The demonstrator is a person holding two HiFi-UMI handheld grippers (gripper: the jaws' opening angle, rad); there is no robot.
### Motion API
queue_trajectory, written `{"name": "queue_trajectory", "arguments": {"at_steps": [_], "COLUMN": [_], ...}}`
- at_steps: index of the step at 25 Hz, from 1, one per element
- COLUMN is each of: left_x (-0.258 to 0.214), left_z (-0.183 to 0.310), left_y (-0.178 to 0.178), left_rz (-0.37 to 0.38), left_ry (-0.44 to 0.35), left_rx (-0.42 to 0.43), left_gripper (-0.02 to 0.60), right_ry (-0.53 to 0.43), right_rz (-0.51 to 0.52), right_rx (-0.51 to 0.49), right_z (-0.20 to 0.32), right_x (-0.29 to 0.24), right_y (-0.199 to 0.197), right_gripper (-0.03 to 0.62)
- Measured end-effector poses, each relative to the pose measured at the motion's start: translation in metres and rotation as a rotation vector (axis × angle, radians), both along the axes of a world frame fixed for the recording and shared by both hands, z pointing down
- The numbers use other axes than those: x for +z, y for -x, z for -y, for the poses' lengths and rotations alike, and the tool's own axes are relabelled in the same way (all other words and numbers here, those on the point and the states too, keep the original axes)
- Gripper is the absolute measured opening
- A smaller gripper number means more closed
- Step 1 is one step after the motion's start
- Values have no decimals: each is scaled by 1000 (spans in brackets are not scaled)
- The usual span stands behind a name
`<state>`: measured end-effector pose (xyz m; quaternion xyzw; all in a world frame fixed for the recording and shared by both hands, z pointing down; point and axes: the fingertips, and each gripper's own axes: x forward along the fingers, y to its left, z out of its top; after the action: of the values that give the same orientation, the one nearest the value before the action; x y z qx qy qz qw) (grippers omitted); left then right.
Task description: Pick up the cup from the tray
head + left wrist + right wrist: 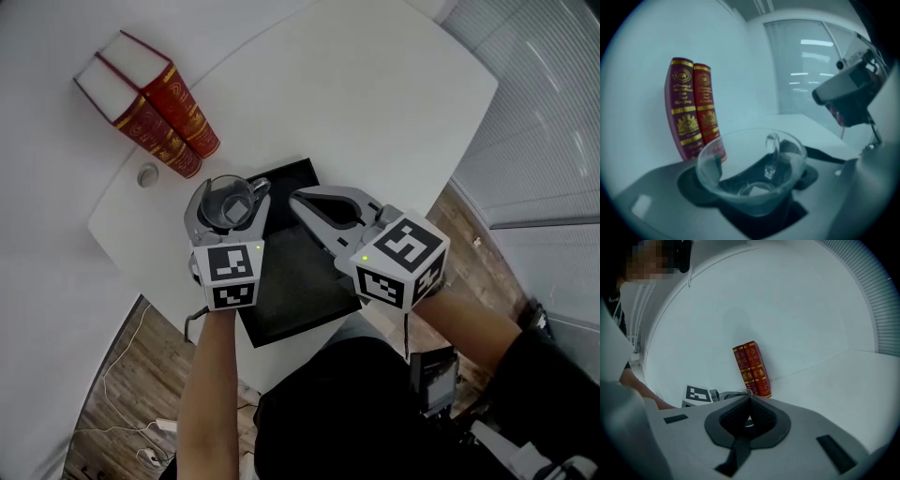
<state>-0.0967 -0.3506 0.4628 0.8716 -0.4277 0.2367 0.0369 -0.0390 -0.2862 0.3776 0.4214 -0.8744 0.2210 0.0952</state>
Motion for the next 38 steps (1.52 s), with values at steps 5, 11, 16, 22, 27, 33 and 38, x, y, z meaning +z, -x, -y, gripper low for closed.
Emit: {"name": "queue_trajectory", "arguments": {"at_steps": [5, 11, 16, 22, 27, 33, 38], "left_x": [-1, -5, -24, -53, -76, -102, -126], "left_z": [-2, -11, -14, -23, -39, -56, -70], "left_y": [0, 2, -2, 4, 11, 38, 65], "left_rz": [-7, -2, -11, -46, -87, -111, -102], "left_ry": [10, 19, -13, -30, -36, -30, -61], "left_rx": [1, 13, 32, 31, 28, -15, -55], "left_gripper": [403, 403, 403, 403, 403, 403, 403], "right_ry": [-33, -57, -71, -102, -127, -168, -191], "right_rz": [-14, -23, -27, -34, -47, -66, -67], "right_rx": [11, 20, 22, 14, 19, 30, 22], "right_z": [-6, -13, -17, -21, -25, -29, -33], "right_x": [-14, -22, -26, -39, -50, -66, -75], "right_y": [-4, -3, -1, 9, 11, 12, 23], "right_gripper": [14, 14, 14, 14, 14, 14, 14]}}
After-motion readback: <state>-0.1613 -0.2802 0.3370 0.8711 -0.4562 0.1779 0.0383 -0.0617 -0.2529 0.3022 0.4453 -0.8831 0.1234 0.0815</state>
